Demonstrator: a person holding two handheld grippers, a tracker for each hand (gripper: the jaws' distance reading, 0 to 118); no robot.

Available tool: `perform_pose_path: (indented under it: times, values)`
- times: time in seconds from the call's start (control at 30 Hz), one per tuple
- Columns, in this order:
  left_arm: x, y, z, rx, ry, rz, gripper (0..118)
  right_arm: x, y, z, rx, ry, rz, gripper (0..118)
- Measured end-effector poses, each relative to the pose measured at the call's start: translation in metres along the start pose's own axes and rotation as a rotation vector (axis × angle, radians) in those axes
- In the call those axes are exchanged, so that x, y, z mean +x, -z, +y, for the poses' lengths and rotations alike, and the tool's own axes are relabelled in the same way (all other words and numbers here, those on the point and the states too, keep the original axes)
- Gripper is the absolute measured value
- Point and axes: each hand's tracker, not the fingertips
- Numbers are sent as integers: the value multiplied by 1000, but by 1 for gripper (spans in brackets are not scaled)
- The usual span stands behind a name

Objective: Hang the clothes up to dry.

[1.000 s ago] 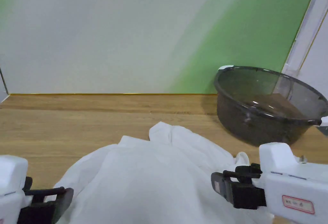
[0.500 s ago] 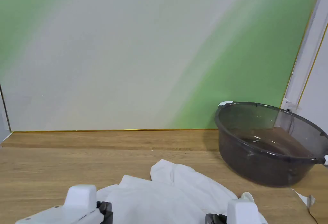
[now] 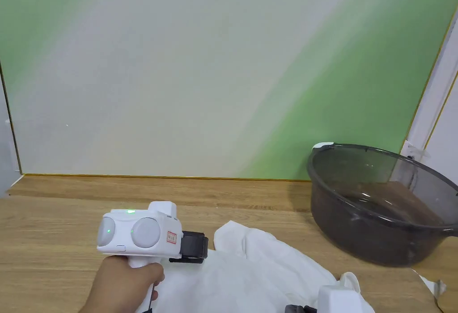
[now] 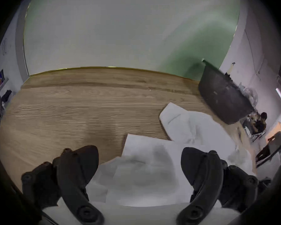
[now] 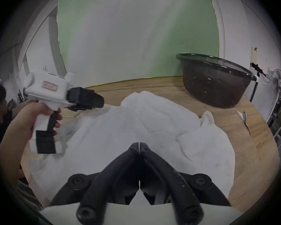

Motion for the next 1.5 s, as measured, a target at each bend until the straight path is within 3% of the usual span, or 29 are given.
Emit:
perform_pose_path:
  times: [0.17,0.2,0.23,0.27,0.3,0.43,0.5,0.6,0.67,0.83,0.9,0.97,1.13,1.17,1.23,1.3,1.33,1.37,1.5]
  values:
    - [10,5,-18,31,129,31,79,11,-1,-4,-20,6,-23,1]
    - [12,4,-18,28,140,40,63,13,2,-4,-28,10,-31,1]
    - [13,0,-19,33,147,38,16,15,5,-3,-36,17,-41,1]
    - [12,0,-22,34,146,35,4,16,10,0,-40,22,-48,3]
    - [9,-1,-22,27,96,-46,4,18,15,5,-43,25,-55,9]
    - [7,-3,-24,18,134,-32,4,28,35,55,19,69,-75,90]
    - [10,-2,-21,17,127,-35,4,32,60,93,25,69,-81,106]
    - [8,-3,-24,19,127,-33,4,31,111,147,-35,1,-87,106]
    - [5,-2,-27,20,130,-30,4,23,147,171,-142,-28,-42,106]
    - [6,-3,-29,24,139,-18,4,-9,215,189,-309,-112,20,106]
    - [5,-3,-29,23,138,-20,4,-17,236,188,-352,-142,-50,106]
    - [3,-2,-29,24,136,-19,4,-26,250,186,-371,-221,-94,106]
    - [7,-2,-30,31,153,-1,4,-25,275,169,-483,-172,-66,103]
    - [7,-3,-30,31,157,3,4,-21,271,167,-413,-124,-21,104]
    - [7,-3,-31,33,162,7,4,-20,268,166,-423,-155,-54,101]
    - [6,-3,-31,34,161,6,4,-19,265,170,-428,-159,-51,86]
    - [5,-3,-30,33,157,3,4,-19,262,172,-423,-164,-44,54]
    - [4,-3,-30,31,153,-1,4,-20,258,175,-394,-176,-20,1]
    - [4,-2,-30,31,146,-5,4,-8,255,167,-381,-169,-8,2]
